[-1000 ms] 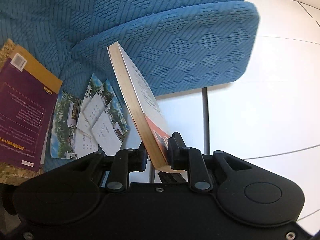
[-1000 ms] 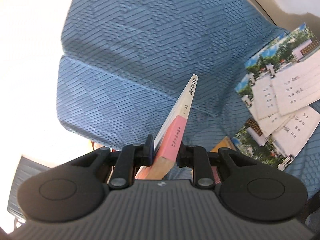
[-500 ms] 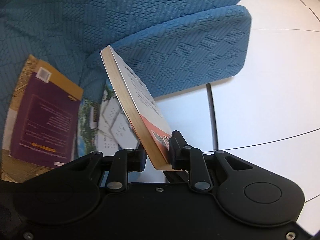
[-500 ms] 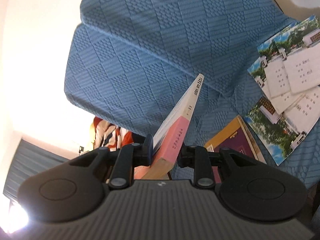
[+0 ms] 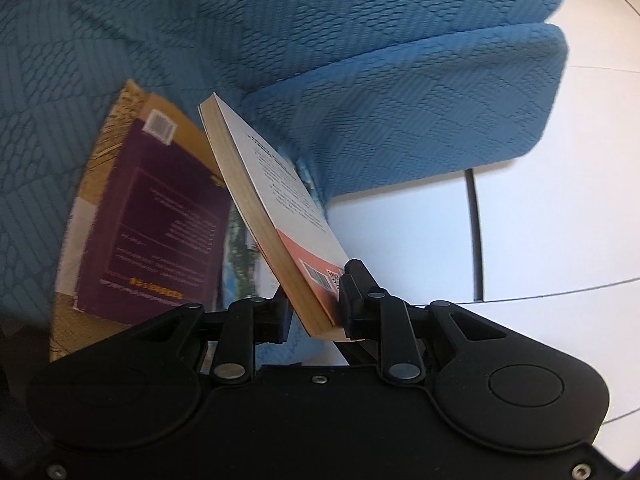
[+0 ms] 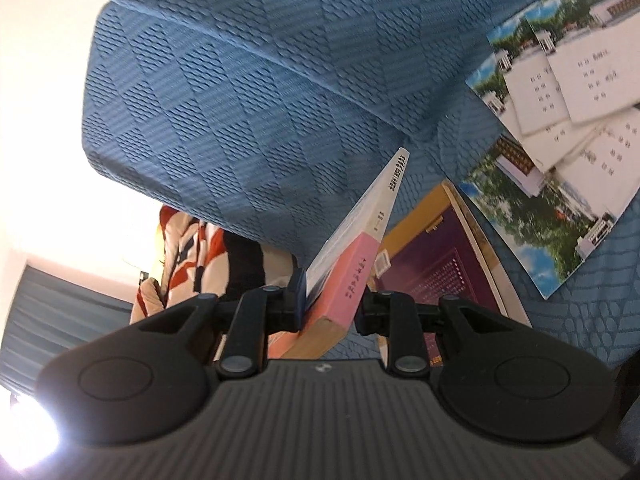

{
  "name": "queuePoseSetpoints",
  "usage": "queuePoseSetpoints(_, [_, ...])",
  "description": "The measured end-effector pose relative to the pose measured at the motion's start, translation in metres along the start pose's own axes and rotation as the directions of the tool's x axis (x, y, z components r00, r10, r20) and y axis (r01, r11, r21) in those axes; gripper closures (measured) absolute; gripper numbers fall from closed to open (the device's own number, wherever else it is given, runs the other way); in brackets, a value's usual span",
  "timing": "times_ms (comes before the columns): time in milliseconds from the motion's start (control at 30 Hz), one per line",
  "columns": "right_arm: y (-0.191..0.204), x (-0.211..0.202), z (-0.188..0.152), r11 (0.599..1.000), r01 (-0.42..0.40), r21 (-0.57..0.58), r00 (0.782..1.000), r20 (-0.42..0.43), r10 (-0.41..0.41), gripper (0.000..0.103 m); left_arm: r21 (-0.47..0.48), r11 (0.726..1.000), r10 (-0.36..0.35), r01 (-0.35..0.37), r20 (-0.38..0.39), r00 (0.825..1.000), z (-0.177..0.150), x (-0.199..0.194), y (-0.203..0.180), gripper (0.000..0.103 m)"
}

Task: Organize objects
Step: 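Carry the white paperback with both grippers over the purple book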

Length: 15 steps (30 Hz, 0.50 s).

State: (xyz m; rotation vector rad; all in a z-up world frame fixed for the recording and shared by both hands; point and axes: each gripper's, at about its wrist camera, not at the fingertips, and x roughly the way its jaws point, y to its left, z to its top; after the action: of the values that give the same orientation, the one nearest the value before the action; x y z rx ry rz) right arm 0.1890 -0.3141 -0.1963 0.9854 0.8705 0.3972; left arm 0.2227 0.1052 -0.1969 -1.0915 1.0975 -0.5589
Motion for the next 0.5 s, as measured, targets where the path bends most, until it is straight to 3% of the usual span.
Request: queuePoseSetpoints(500, [-0.016,0.036,-0.028,0.992,0.084,-0.095,0.993,-0.07,-0.091,0.076,0.015,0.992,0.126,-0.126,-0.005,0.992,0.0,0.006,0.039,0.079])
